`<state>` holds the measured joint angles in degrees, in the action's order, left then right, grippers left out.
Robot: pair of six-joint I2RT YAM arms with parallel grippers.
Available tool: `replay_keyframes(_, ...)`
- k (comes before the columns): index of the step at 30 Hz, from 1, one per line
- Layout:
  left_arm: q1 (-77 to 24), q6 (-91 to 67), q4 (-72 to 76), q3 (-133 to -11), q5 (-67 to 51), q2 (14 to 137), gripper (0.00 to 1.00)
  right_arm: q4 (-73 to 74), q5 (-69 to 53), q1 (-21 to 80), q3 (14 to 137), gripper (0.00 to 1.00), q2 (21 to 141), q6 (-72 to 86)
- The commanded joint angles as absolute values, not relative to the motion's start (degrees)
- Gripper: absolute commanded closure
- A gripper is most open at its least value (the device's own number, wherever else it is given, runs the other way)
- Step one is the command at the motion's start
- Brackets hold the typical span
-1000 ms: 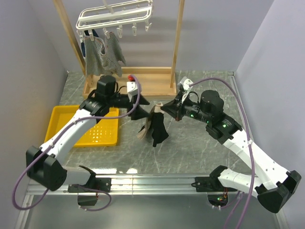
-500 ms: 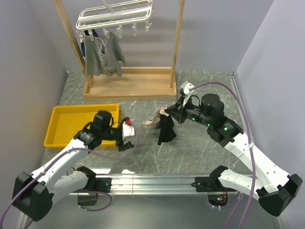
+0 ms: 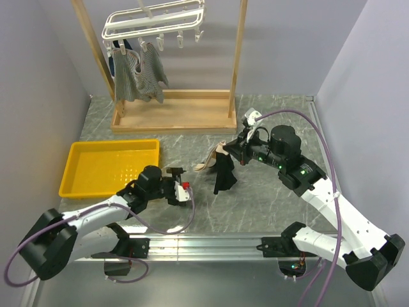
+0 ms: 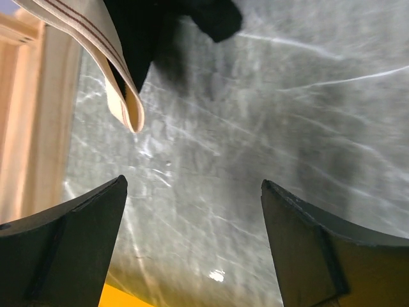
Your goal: Clip the underwear to the hanger
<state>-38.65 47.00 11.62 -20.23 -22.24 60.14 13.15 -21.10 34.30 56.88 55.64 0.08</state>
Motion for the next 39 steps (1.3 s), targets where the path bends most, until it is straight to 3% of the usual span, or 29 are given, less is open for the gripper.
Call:
replay_keyframes(1,-39.90,50.80,26.53,-18.37,-18.54,63.54,0.08,11.60,-21.97,33.66,57.40,1.00,55.20,-0.44)
replay_keyframes(10,-41.22,45.45,36.82,-24.25,-16.26,76.19,0.14,10.55,-23.12,33.31,56.78,1.00,55.81,-0.09)
replay_keyframes(13,-41.22,42.28,37.26,-28.29,-16.26,79.89,0.21,11.07,-23.20,32.87,56.60,1.00,55.55,-0.09)
replay_keyframes(16,-41.22,40.09,39.02,-30.23,-16.35,81.91,0.34,10.90,-23.73,32.26,55.81,1.00,54.93,-0.09)
replay_keyframes(19,-41.22,39.11,35.18,-32.78,-16.96,82.71,0.65,11.07,-24.43,30.94,55.28,1.00,53.97,-0.09)
replay_keyframes(20,-41.22,39.20,33.59,-33.91,-16.88,82.44,0.84,11.42,-24.52,30.50,55.46,1.00,53.70,-0.09)
replay_keyframes(22,-40.96,39.29,29.12,-35.06,-16.44,80.87,1.00,12.21,-25.84,27.96,55.81,1.00,52.74,-0.09)
replay_keyframes(28,-34.20,38.14,7.51,-46.19,-24.75,73.31,1.00,17.74,-30.14,16.03,57.92,1.00,49.84,-6.40)
replay_keyframes(31,-31.38,45.60,-14.71,-57.25,-29.35,72.60,1.00,20.55,-29.97,11.71,58.27,1.00,48.34,-16.14)
replay_keyframes(36,-30.24,52.20,-41.68,-73.18,-30.15,74.44,1.00,28.18,-29.70,8.79,60.64,1.00,49.04,-30.90)
replay_keyframes(39,-30.41,53.08,-50.67,-74.88,-30.93,72.08,1.00,34.33,-30.58,8.79,60.91,1.00,47.29,-34.88)
